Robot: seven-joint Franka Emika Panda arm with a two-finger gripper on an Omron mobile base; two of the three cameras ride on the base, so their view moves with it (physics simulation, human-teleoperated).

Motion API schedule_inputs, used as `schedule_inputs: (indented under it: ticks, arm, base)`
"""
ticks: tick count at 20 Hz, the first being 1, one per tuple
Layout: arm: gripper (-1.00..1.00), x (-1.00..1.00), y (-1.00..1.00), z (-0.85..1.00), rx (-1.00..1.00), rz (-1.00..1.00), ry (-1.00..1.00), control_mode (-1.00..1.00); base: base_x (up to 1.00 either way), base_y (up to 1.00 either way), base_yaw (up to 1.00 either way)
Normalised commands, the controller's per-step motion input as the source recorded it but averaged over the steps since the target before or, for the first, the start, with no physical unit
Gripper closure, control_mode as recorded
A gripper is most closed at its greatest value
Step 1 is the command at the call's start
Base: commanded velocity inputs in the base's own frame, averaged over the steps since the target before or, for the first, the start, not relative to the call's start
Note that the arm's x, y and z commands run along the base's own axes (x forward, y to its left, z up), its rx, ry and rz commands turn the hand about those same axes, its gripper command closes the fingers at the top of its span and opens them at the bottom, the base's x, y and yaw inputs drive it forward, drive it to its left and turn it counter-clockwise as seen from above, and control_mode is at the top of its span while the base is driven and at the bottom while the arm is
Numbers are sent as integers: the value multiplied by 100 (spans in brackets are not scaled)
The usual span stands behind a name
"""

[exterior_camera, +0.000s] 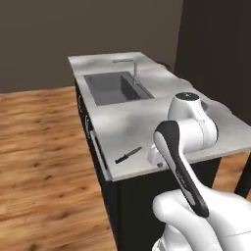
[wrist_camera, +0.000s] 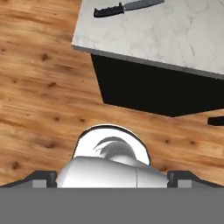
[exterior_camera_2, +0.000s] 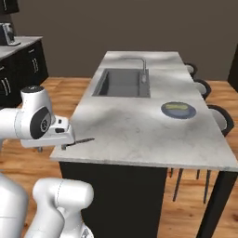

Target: Retrieve the butter from the fridge and place it on a plate on the dining table. Then retrieve the butter knife by the fridge and place it near the plate.

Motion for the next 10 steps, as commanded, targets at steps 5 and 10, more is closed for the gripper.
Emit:
schedule_inputs:
  ticks: [5,10]
  arm:
    - [-100,0,0,0,0,0,0,100]
    - [-100,0,0,0,0,0,0,100]
  base:
    - [9,89,-44]
    - [24,77,-58]
